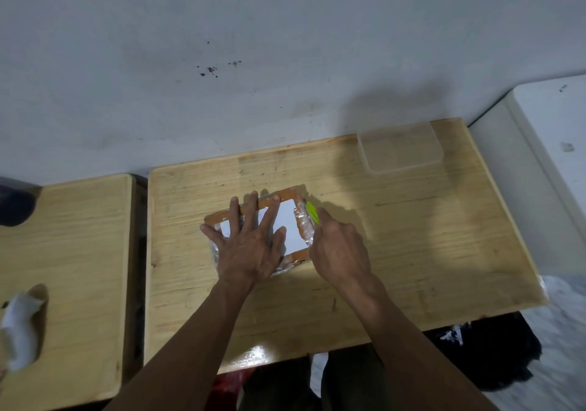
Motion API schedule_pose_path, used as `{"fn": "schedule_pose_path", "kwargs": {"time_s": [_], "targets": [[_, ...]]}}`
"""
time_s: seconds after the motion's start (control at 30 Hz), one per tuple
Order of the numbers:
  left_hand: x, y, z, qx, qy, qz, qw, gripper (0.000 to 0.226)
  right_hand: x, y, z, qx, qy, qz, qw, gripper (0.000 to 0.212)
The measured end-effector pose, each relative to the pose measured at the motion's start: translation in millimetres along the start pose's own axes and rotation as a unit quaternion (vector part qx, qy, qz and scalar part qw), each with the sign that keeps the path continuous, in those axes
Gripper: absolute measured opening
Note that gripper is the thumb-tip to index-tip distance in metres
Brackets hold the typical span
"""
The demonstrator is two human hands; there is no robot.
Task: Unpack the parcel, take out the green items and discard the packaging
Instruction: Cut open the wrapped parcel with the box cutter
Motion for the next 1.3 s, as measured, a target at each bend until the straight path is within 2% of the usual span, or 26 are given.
{"fn": "schedule_pose_path", "kwargs": {"time_s": [0.43,0.77,0.93,1.3], "targets": [[2,0,1,0.000,0.000,0.000,1.000,0.060,-14,3,2,-0.026,0.013,0.016,0.999,0.039],[1,1,1,-0.008,0.002,-0.003,1.000,0.060,-14,-3,6,0.005,0.024,-0.026,0.999,0.043],[1,1,2,-0.006,0.003,-0.006,1.000,0.059,-5,3,7,0.014,0.034,-0.019,0.999,0.039],[1,2,1,-0.004,0.003,-0.006,1.000,0.059,-13,6,4,-0.022,0.005,0.000,1.000,0.039]]}}
Point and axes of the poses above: each hand's wrist, its own x-axis towards the middle knuckle, its own y-axis out of the palm, z = x × y, the point moved 3 cm from there along x, towards the middle knuckle, and after that the axes turned 8 degrees about x, right-handed, at the moved point
